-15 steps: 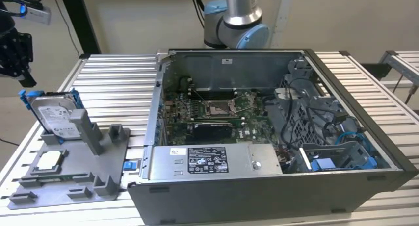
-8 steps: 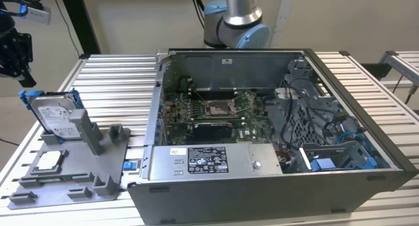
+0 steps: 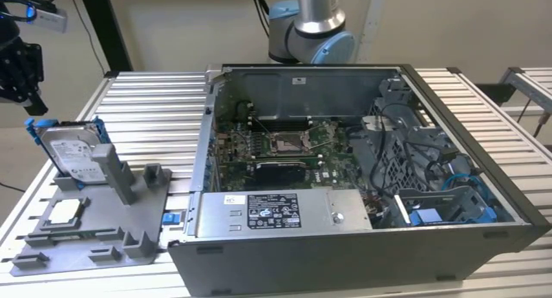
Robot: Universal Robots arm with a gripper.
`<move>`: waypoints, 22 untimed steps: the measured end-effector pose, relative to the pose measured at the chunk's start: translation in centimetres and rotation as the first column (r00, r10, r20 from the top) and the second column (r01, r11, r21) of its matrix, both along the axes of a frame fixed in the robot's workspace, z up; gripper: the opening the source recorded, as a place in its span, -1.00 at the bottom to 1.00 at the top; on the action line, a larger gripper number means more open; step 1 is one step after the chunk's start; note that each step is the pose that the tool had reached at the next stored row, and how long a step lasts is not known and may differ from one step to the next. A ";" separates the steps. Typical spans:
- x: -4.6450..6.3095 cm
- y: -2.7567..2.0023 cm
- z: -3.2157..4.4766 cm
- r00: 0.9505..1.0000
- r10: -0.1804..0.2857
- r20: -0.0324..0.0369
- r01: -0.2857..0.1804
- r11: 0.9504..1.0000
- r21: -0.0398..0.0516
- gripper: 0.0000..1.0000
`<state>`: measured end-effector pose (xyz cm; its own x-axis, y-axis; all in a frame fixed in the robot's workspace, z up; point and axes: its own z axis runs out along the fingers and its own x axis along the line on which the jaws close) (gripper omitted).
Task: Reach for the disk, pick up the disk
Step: 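Pick up the disk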
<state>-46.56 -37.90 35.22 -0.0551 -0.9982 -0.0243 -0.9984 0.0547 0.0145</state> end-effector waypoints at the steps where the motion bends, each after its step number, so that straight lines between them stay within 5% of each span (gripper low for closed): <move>1: 0.0 0.00 0.00 1.000 0.000 0.000 0.000 1.000 0.000 1.00; 17: 0.0 0.00 -0.02 1.000 0.000 0.000 0.000 1.000 0.000 1.00; 22: 0.0 0.00 -0.64 1.000 0.000 0.000 0.000 1.000 0.000 1.00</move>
